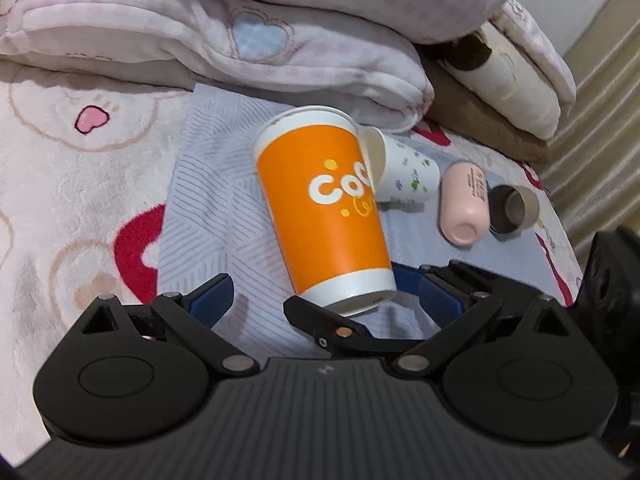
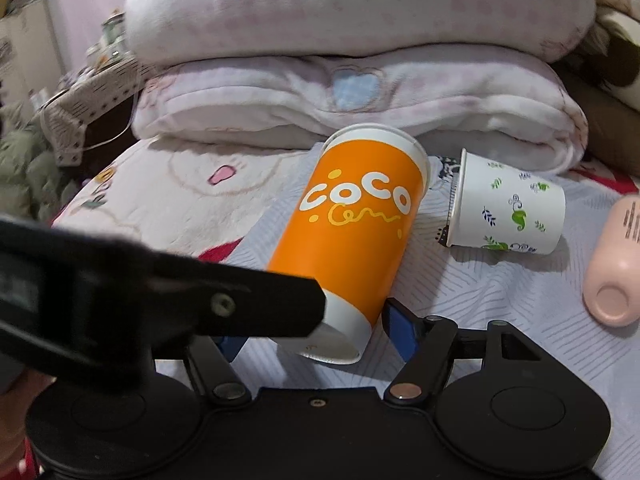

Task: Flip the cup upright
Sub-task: 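Rotate the orange cup upward with the right gripper while the left tool approaches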

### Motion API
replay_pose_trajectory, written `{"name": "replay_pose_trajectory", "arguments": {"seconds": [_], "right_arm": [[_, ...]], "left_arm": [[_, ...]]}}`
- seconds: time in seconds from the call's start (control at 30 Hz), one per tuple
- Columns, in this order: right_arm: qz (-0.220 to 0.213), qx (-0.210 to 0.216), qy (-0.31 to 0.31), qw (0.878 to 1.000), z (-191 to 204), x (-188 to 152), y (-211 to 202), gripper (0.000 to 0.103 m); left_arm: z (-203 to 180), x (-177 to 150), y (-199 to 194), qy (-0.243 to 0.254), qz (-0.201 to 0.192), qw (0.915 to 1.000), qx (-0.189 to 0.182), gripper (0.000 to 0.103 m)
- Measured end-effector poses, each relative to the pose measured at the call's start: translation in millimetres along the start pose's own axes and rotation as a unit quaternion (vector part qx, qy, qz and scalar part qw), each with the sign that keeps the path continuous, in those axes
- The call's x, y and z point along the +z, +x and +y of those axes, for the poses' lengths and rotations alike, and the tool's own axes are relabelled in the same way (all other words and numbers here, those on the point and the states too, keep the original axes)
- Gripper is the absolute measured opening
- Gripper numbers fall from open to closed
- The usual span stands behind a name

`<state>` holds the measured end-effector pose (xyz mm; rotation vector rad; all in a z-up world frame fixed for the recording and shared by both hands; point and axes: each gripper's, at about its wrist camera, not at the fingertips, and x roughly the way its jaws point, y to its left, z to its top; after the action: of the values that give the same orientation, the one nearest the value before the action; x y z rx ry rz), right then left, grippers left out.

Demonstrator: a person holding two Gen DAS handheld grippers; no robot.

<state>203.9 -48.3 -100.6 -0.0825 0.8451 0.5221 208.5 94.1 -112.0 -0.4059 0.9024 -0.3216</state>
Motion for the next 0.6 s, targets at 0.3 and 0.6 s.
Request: {"name": "replay_pose_trajectory", "arguments": {"seconds": [0.3,0.6], "right_arm": [[0.015,0.018,-0.059,0.998,-4.7,-4.7,-34.7,0.073],[0.030,0.027,-0.107,0.993,-19.3,-28.6,-70.9,0.072]], "left_arm": [[-11.0,-10.9,-2.3,-0.015,0.020,0.9994,-0.023,0.100],[-36.2,-25.8,-8.7,-0.003,0.042,0.9982,-0.042,0.100]]}}
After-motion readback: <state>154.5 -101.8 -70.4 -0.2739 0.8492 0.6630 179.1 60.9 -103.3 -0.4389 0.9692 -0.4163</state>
